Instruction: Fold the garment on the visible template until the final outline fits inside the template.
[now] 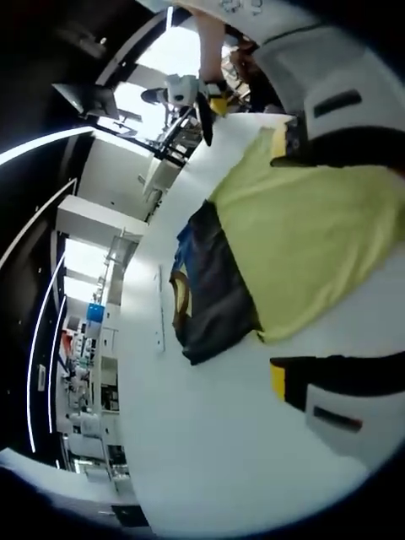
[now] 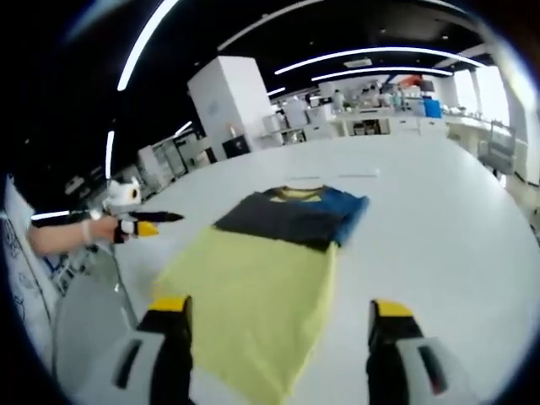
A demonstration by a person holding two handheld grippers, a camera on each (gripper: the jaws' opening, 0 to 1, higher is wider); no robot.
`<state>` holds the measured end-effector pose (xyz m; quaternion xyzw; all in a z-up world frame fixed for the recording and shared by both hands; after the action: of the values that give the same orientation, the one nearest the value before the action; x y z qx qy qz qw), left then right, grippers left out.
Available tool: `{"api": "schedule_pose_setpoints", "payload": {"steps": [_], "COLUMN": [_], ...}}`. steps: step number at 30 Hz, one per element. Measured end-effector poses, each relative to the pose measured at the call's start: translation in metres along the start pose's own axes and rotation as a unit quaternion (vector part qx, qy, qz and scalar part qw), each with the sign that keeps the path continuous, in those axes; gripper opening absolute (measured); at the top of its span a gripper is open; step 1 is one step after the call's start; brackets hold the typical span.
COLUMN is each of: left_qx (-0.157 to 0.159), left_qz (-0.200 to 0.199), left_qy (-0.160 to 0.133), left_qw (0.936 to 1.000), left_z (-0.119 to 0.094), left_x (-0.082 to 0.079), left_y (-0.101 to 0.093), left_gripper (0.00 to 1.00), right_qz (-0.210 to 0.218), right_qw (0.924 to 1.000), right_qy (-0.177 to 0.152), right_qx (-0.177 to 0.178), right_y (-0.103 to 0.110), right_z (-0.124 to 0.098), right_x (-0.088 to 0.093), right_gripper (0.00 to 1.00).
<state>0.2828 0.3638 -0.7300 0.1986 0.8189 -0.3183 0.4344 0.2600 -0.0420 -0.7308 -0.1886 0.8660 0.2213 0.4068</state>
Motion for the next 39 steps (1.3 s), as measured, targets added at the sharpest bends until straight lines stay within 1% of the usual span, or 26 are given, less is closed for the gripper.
{"api": "schedule_pose_setpoints", "payload": {"steps": [3,5,7,9,10,12,14,16,17,18,20,22,23,25,27,28,31,32,35,39], "left_qx": [0.0,0.005,0.01,0.013,0.018,0.023,0.028,0.036,0.04,0.044,0.044,0.051,0.053,0.045,0.044,0.045,0.045,0.043,0.044,0.037], "left_qz": [0.006,0.006,-0.004,-0.006,-0.007,-0.007,-0.008,-0.008,-0.013,-0.022,-0.028,-0.036,-0.039,-0.044,-0.05,-0.058,-0.063,-0.063,-0.072,-0.091], "left_qy": [0.023,0.028,0.03,0.034,0.043,0.053,0.071,0.082,0.087,0.091,0.089,0.094,0.1,0.109,0.111,0.114,0.12,0.125,0.135,0.139], "left_qw": [0.9997,0.9996,0.9995,0.9993,0.9989,0.9983,0.997,0.9959,0.9954,0.9946,0.9946,0.9936,0.9927,0.9921,0.9916,0.9907,0.9898,0.9893,0.9873,0.9854], "left_z": [-0.005,-0.006,-0.01,-0.012,-0.014,-0.016,-0.02,-0.025,-0.027,-0.03,-0.033,-0.037,-0.04,-0.044,-0.047,-0.049,-0.053,-0.054,-0.057,-0.059], "left_x": [0.01,0.015,0.019,0.023,0.027,0.032,0.041,0.049,0.052,0.057,0.062,0.067,0.072,0.076,0.081,0.085,0.092,0.093,0.1,0.108], "left_y": [-0.002,0.0,-0.004,-0.004,-0.01,-0.012,-0.014,-0.018,-0.02,-0.017,-0.018,-0.021,-0.023,-0.026,-0.027,-0.022,-0.023,-0.026,-0.031,-0.023], "left_gripper": [0.91,0.9,0.89,0.86,0.85,0.83,0.84,0.77,0.73,0.71,0.69,0.61,0.58,0.51,0.47,0.45,0.42,0.41,0.35,0.27], "right_qz": [-0.009,-0.014,-0.025,-0.036,-0.04,-0.045,-0.044,-0.027,-0.023,-0.021,-0.019,-0.022,-0.023,-0.02,-0.016,-0.014,-0.01,-0.008,-0.003,0.004], "right_qw": [0.9998,0.9993,0.9983,0.9975,0.9969,0.9957,0.9945,0.9937,0.9933,0.993,0.992,0.9904,0.9902,0.9896,0.9894,0.9893,0.9892,0.989,0.9886,0.9883], "right_qy": [0.02,0.034,0.052,0.061,0.067,0.08,0.095,0.109,0.113,0.116,0.125,0.136,0.138,0.143,0.144,0.145,0.146,0.148,0.151,0.152], "right_qx": [0.004,0.006,0.008,0.01,0.011,0.011,0.004,0.0,0.001,0.001,0.003,0.003,0.003,0.001,0.002,0.001,0.0,0.0,-0.001,-0.003], "right_y": [-0.003,-0.004,-0.005,-0.005,-0.005,-0.004,0.0,0.001,0.001,0.001,0.003,0.003,0.004,0.005,0.007,0.007,0.007,0.007,0.007,0.008], "right_z": [0.0,-0.002,-0.004,-0.005,-0.006,-0.006,-0.008,-0.009,-0.008,-0.008,-0.009,-0.009,-0.009,-0.01,-0.012,-0.012,-0.011,-0.011,-0.011,-0.012], "right_x": [0.012,0.018,0.025,0.031,0.034,0.039,0.046,0.052,0.056,0.059,0.064,0.07,0.072,0.074,0.075,0.075,0.077,0.077,0.079,0.081], "right_gripper": [0.84,0.82,0.81,0.8,0.79,0.76,0.7,0.64,0.59,0.56,0.54,0.51,0.48,0.47,0.46,0.45,0.42,0.41,0.37,0.36]}}
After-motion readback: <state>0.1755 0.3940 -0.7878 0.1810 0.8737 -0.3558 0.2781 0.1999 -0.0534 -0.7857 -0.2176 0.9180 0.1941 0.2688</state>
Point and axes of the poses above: the point that each gripper's makers call its tool centre point, and the gripper's own axes: z roughly forward along the fingers, y roughly to its left, x roughly out of its underside, the point moved 7 cm from there along -z, roughly backward along the fingers, and after that the axes turned 6 degrees about x, right-handed, at the moved point
